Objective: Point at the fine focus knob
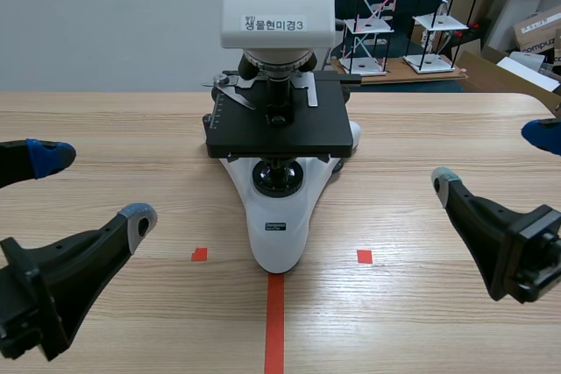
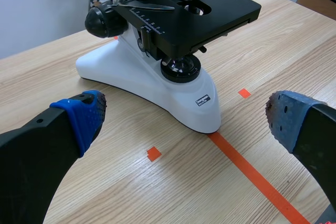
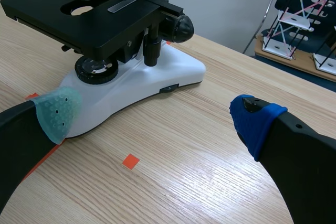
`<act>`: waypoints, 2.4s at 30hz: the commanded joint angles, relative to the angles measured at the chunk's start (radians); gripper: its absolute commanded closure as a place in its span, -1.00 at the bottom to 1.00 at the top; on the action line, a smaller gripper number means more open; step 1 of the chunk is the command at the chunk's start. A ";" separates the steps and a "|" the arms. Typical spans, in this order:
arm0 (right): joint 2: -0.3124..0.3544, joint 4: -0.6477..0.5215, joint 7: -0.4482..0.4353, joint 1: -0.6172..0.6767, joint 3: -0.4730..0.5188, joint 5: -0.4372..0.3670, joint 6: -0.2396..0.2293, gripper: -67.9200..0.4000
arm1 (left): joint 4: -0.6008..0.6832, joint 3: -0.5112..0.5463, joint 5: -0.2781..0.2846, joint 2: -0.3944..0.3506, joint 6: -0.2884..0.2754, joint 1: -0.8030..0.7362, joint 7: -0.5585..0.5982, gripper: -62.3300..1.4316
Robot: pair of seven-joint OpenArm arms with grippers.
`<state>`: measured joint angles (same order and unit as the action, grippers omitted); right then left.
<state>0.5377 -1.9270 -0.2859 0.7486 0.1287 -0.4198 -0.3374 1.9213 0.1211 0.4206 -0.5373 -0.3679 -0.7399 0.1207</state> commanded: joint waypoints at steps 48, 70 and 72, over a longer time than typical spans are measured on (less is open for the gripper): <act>0.008 0.026 -0.030 0.002 -0.005 -0.007 0.161 0.50 | 0.006 0.003 0.010 0.005 -0.001 -0.008 0.013 -1.00; 0.141 0.459 -0.129 -0.309 -0.004 0.000 0.155 0.99 | 0.006 0.003 0.009 0.005 -0.001 -0.007 0.014 -1.00; 0.151 0.507 -0.129 -0.354 -0.004 0.000 0.123 0.99 | 0.006 0.003 0.009 0.005 -0.001 -0.007 0.014 -1.00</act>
<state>0.6655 -1.4128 -0.4030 0.4198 0.1276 -0.4114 -0.2123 1.9213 0.1211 0.4206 -0.5373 -0.3679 -0.7399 0.1207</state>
